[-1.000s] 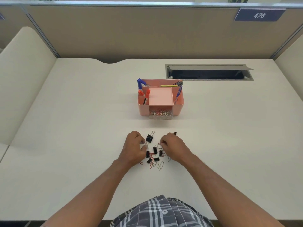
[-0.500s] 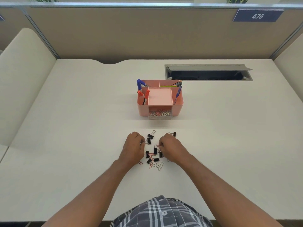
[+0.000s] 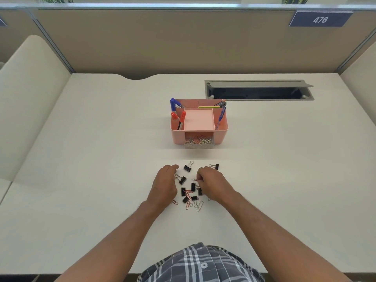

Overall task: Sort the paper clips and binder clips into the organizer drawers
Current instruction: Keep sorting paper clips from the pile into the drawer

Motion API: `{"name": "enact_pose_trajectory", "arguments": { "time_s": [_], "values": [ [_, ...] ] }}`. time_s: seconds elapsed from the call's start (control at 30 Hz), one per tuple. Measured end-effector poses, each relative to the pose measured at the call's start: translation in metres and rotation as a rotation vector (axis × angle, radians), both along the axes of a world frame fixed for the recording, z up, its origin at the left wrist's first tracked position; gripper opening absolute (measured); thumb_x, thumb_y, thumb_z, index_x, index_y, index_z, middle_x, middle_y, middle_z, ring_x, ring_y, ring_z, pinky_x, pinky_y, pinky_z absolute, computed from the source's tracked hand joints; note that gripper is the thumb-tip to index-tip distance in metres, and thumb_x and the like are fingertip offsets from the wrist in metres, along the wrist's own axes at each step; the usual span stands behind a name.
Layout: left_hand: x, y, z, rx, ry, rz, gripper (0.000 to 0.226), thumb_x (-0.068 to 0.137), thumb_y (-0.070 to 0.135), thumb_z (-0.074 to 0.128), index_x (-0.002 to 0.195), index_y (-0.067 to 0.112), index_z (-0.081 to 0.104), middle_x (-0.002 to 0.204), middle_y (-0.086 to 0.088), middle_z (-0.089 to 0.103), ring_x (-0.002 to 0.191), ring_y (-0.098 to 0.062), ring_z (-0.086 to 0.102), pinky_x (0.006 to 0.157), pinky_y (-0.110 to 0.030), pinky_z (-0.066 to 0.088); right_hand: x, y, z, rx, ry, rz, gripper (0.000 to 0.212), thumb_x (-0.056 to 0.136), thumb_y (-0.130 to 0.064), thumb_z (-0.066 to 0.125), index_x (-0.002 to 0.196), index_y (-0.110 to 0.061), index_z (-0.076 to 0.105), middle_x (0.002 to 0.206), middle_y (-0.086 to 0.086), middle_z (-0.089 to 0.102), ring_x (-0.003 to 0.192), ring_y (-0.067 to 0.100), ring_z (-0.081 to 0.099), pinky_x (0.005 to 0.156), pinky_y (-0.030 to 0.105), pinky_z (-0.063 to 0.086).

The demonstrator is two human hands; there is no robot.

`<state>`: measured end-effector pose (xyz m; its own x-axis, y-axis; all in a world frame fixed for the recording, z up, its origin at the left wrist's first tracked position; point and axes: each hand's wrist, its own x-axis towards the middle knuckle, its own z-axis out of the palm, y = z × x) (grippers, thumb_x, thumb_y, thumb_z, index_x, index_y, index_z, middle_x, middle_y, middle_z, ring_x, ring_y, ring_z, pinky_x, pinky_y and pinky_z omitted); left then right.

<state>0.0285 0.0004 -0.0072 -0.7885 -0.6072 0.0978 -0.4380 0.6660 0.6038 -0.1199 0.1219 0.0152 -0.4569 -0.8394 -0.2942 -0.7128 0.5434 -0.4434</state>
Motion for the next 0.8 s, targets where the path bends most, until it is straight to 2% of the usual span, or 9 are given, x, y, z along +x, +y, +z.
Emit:
{"name": "enact_pose_trajectory", "arguments": {
  "time_s": [0.17, 0.37, 0.53, 0.6, 0.67, 0.73, 0.8],
  "values": [
    [0.001, 0.003, 0.003, 0.021, 0.050, 0.027, 0.052, 0.081, -0.020, 0.043, 0.127, 0.001, 0.055, 0.104, -0.011, 0.055, 0.096, -0.022, 0.055, 0.089, -0.022, 0.043, -0.001, 0.001, -0.001, -0.026, -0.020, -0.016, 0.015, 0.089, -0.006, 0.045, 0.091, -0.013, 0.058, 0.091, 0.003, 0.061, 0.084, 0.024, 0.056, 0.074, 0.038, 0.049],
    [-0.001, 0.002, 0.003, 0.114, 0.030, 0.080, 0.060, 0.079, -0.021, 0.037, 0.129, 0.007, 0.054, 0.103, 0.000, 0.048, 0.091, -0.007, 0.044, 0.086, -0.012, 0.035, -0.003, 0.002, -0.008, -0.066, -0.054, -0.046, 0.016, 0.091, -0.012, 0.045, 0.095, -0.015, 0.060, 0.092, 0.001, 0.061, 0.085, 0.021, 0.055, 0.069, 0.032, 0.044],
    [-0.003, 0.000, 0.005, 0.158, 0.046, 0.154, 0.064, 0.075, -0.022, 0.036, 0.125, 0.011, 0.056, 0.101, 0.000, 0.049, 0.090, -0.008, 0.046, 0.081, -0.005, 0.034, -0.001, 0.002, -0.012, -0.085, -0.117, -0.084, 0.026, 0.092, -0.014, 0.043, 0.100, -0.016, 0.068, 0.096, 0.001, 0.062, 0.089, 0.020, 0.057, 0.074, 0.033, 0.048],
    [-0.005, -0.001, 0.007, 0.190, 0.064, 0.175, 0.063, 0.075, -0.022, 0.037, 0.124, 0.013, 0.058, 0.100, -0.001, 0.050, 0.089, -0.010, 0.048, 0.080, -0.007, 0.036, 0.002, 0.001, -0.013, -0.104, -0.150, -0.113, 0.024, 0.092, -0.015, 0.047, 0.102, -0.018, 0.069, 0.094, -0.004, 0.060, 0.087, 0.015, 0.055, 0.069, 0.026, 0.043],
    [-0.008, -0.002, 0.011, 0.232, 0.079, 0.187, 0.061, 0.077, -0.020, 0.037, 0.122, 0.015, 0.059, 0.098, -0.001, 0.051, 0.088, -0.014, 0.051, 0.080, -0.016, 0.041, 0.004, -0.001, -0.011, -0.133, -0.182, -0.137, 0.021, 0.091, -0.016, 0.050, 0.098, -0.020, 0.069, 0.087, -0.009, 0.056, 0.081, 0.010, 0.053, 0.063, 0.020, 0.038],
    [-0.010, -0.002, 0.014, 0.297, 0.108, 0.225, 0.058, 0.081, -0.019, 0.038, 0.121, 0.017, 0.060, 0.098, -0.002, 0.052, 0.089, -0.016, 0.054, 0.080, -0.024, 0.047, 0.007, -0.003, -0.008, -0.165, -0.221, -0.161, 0.019, 0.090, -0.016, 0.052, 0.094, -0.020, 0.070, 0.085, -0.010, 0.056, 0.077, 0.007, 0.053, 0.061, 0.019, 0.038],
    [-0.012, -0.002, 0.018, 0.364, 0.147, 0.257, 0.054, 0.084, -0.017, 0.039, 0.120, 0.017, 0.061, 0.100, -0.003, 0.053, 0.092, -0.017, 0.057, 0.081, -0.025, 0.051, 0.008, -0.006, -0.005, -0.197, -0.257, -0.180, 0.017, 0.090, -0.016, 0.054, 0.092, -0.021, 0.070, 0.087, -0.010, 0.061, 0.077, 0.006, 0.055, 0.062, 0.015, 0.039]
  ]
}}
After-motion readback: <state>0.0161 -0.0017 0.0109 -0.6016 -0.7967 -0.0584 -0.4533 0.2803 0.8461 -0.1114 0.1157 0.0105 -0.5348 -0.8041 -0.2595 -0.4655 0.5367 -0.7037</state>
